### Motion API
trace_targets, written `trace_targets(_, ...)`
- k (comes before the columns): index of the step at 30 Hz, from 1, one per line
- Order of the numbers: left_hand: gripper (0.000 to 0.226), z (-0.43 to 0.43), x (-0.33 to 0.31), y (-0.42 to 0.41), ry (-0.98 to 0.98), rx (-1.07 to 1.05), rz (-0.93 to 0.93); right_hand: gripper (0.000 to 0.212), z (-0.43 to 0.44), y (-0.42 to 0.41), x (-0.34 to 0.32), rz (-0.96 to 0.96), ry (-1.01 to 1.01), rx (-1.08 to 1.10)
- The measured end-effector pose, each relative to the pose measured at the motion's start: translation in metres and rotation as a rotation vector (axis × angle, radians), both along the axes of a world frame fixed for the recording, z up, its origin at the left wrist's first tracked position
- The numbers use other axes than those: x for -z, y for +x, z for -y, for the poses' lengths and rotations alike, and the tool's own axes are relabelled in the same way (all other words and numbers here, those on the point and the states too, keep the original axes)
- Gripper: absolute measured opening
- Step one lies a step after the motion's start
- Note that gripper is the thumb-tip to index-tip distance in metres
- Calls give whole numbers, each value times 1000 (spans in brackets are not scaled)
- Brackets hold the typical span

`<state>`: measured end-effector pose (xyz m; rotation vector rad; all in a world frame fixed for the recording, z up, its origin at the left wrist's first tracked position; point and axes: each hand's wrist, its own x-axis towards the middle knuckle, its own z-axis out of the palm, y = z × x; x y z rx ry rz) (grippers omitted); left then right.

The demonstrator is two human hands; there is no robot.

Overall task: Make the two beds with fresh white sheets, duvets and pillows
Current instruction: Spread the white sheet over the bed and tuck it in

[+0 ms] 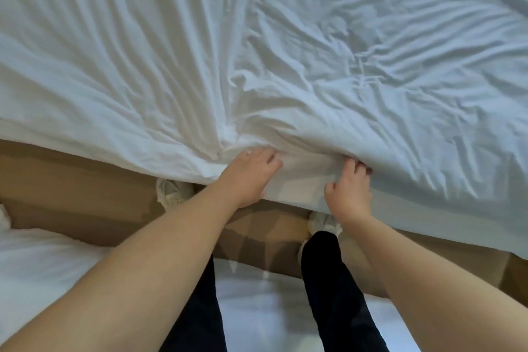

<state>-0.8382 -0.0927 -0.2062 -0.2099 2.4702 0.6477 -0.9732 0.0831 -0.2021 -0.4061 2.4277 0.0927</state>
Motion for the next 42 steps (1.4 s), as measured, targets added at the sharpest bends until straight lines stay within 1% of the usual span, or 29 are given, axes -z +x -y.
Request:
trace_targets(1,61,-13,1,-7,-19,9,-22,73,-10,-5,1,9,11,5)
trace_targets(3,72,-60,4,-48,-101,26,-75,76,-55,-42,0,12,-1,8)
trace_targets(5,84,-74,7,-69,-173,17,-62,78,-70,-66,0,-8,-14,-37)
trace_targets(8,103,-104,14,-118,-293,1,-27,88,-98,-140,3,-125,39,-211)
trace_targets(10,114,-110,21,-141,-367,-56,12,105,-97,-186,8,-174,122,-397)
trace_targets(11,114,-109,26,-152,-388,-90,24,114,-94,-205,13,-186,157,-486)
trace_targets(13,102,-104,37,-176,-399,-152,25,123,-85,-237,26,-191,197,-601)
trace_targets(14,91,-100,41,-190,-401,-158,23,120,-80,-248,34,-207,216,-631)
trace_targets(15,81,-96,45,-202,-396,-151,21,110,-75,-257,42,-241,214,-646)
trace_targets(18,54,-83,52,-223,-307,-179,6,49,-61,-271,62,-405,34,-593)
trace_targets(19,48,-80,53,-223,-256,-210,18,37,-58,-273,63,-396,13,-585)
trace_targets(20,46,-78,53,-221,-195,-226,62,32,-57,-272,60,-341,37,-608)
trace_targets(21,46,-78,50,-217,-134,-212,136,31,-58,-270,55,-238,88,-657)
trace_targets(23,45,-82,38,-207,-11,-117,305,32,-62,-259,38,76,240,-756)
trace_targets(25,42,-91,20,-194,122,-11,445,33,-72,-234,15,419,470,-843)
trace_targets(26,43,-98,11,-185,165,27,495,34,-79,-219,6,523,554,-871)
trace_targets(27,44,-104,3,-176,173,52,543,37,-88,-206,-1,580,587,-850)
trace_targets(29,47,-112,-7,-157,117,89,583,45,-107,-186,-9,617,539,-734)
trace_targets(32,53,-109,-11,-138,25,64,555,55,-129,-181,-12,521,329,-471)
trace_targets(34,59,-107,-15,-139,8,26,530,60,-141,-185,-16,469,243,-351)
trace_targets(36,58,-115,-20,-149,22,7,465,53,-158,-188,-18,331,189,-294)
trace_targets(38,57,-131,-23,-163,67,-2,378,34,-179,-193,-18,90,112,-172)
trace_targets(39,56,-141,-24,-171,89,-5,334,27,-190,-195,-18,-13,94,-90)
trace_targets(40,54,-153,-25,-179,111,-9,292,28,-201,-196,-17,-72,99,-5)
trace_targets(42,52,-182,-26,-198,160,11,201,41,-222,-196,-14,-92,161,164)
